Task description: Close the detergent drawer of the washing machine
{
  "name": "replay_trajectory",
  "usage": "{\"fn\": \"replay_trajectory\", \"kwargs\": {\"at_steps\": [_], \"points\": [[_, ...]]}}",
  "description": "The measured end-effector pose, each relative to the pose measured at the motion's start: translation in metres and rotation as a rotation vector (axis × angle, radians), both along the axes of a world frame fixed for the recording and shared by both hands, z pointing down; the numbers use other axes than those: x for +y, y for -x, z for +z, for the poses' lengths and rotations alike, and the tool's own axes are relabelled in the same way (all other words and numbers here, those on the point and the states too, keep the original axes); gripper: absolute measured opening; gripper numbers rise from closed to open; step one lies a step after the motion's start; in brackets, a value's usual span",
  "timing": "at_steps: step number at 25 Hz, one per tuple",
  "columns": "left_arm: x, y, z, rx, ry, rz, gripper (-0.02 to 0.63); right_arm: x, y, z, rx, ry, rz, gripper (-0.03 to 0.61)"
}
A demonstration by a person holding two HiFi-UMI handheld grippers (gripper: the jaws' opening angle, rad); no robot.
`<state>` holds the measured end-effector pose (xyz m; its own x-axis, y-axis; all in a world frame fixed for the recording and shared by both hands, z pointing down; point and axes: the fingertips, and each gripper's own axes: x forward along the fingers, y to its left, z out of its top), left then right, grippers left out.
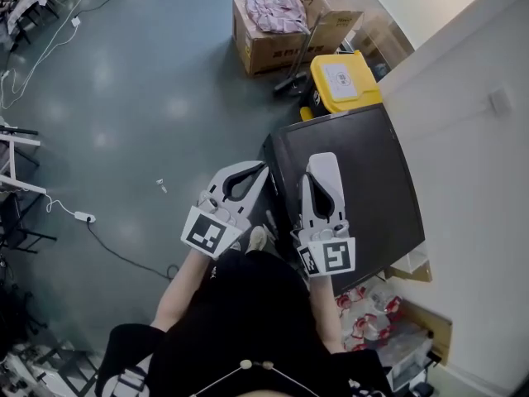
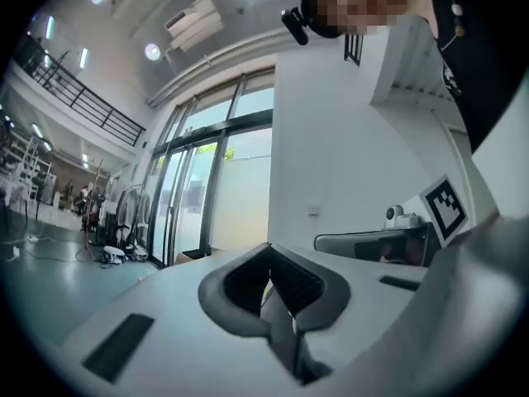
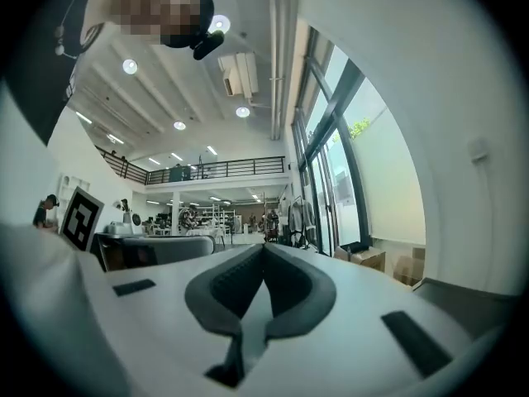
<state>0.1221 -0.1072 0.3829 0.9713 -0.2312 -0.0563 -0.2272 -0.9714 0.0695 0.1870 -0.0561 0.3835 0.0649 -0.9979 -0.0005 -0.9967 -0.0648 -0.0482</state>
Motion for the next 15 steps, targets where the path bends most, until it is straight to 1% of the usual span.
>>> {"fn": "replay_trajectory", "kwargs": {"at_steps": [2, 7, 11, 15], "points": [[0.002, 0.006, -0.006, -0.010, -0.012, -0.014, 0.006, 0.003, 0.003, -0.004, -0.008, -0.003, -0.012, 0.002], [-0.002, 0.027, -0.009, -0.018, 0.010, -0.045, 0.006, 0.003, 0.012, -0.012, 0.035, 0.008, -0.025, 0.002], [-0.002, 0.030, -0.007, -0.024, 0.010, -0.046, 0.006, 0.002, 0.013, -0.017, 0.047, 0.000, -0.030, 0.002], [-0.003, 0.028, -0.011, -0.021, 0.034, -0.041, 0.006, 0.002, 0.015, -0.019, 0.054, -0.006, -0.021, 0.002]]}}
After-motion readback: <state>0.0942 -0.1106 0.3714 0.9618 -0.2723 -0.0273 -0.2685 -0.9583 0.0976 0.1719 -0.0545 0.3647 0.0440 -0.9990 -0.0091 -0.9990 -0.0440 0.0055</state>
